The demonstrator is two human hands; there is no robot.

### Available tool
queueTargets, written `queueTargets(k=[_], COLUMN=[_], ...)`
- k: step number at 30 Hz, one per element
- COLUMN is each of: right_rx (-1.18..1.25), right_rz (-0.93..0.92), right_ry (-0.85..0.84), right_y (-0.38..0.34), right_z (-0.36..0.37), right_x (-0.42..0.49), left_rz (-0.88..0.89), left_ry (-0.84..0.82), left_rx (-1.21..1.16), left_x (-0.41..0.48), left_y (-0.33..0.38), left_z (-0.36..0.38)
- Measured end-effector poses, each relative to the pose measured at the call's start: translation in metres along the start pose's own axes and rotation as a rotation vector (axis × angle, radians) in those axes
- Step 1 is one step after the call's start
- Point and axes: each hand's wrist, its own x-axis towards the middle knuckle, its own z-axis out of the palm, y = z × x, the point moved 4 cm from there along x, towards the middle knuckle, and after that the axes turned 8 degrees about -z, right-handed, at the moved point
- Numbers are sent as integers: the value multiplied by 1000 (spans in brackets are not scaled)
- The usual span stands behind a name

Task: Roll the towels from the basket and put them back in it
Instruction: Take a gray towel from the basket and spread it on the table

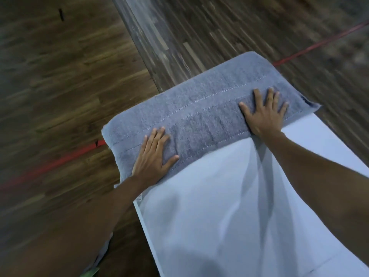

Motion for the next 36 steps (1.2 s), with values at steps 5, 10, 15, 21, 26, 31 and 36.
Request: queueTargets(k=[5,10,15,21,26,31,36], right_rx=[-29,-37,-25,-8,5,4,-1], right_rz=[7,25,38,91,119,142,118], right_ry=[-12,-24,-23,-7,1,-1,8], right_y=[18,53,102,167,214,265,318], right_z=[0,-5,-12,-21,-26,-32,-40], right_x=[-42,-129,-233,-340,-412,-484,-552], left_rz=[-24,-26,-17,12,17,37,27], left_ry=[-108,-157,-171,-181,-188,-209,-224], left_rx=[196,233,257,269,281,296,285], left_x=[-37,-124,-217,-308,-371,-424,-485], left_y=[18,60,116,182,232,279,336], left_z=[10,27,46,69,87,103,122])
